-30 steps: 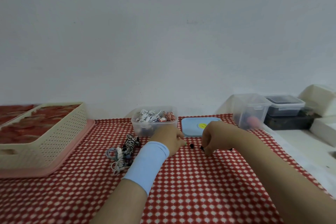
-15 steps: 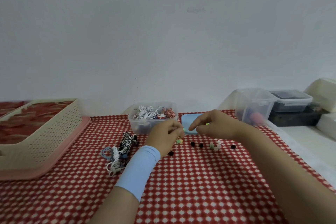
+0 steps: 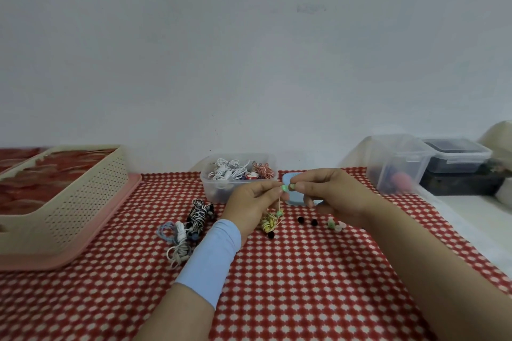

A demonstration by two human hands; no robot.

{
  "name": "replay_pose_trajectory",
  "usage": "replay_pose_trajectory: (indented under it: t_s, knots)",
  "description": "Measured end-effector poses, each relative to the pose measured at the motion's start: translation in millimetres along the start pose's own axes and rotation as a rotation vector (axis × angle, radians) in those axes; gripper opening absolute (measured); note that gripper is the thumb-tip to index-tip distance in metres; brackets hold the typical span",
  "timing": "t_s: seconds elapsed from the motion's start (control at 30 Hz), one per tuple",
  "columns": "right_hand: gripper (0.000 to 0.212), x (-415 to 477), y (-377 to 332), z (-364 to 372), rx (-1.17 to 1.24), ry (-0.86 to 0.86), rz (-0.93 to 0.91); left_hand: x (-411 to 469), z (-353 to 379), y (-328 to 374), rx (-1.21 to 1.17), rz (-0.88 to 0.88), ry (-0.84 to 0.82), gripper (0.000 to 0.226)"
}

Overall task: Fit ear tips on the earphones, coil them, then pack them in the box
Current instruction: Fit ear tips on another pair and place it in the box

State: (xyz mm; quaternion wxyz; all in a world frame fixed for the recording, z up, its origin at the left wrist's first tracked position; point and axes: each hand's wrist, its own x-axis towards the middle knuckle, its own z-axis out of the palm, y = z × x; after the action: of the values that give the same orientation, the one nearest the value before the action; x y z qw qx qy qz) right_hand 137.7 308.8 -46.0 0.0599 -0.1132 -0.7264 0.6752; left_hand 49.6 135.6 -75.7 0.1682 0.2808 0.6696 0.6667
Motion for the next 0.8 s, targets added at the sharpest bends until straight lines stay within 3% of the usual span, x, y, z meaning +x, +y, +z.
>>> replay_pose_trajectory:
  t_s: [0.1, 0.63, 0.8]
  knots:
    - [0.013, 0.5, 0.1, 2.0, 0.087, -0.024, 0.032, -0.3, -0.9, -1.2, -0.010, -0.014, -0.011, 0.012]
    - [0.020, -1.3, 0.9, 2.6, 0.083, -0.221, 0.125, -1.8, -4.2, -2.8, 0.042, 0.007, -0.128, 0.012]
    - [0.019, -1.1, 2.2, 2.1, 0.125, -0.226, 0.129, -3.0, 0.5, -4.5, -0.053, -0.010, -0.124, 0.016]
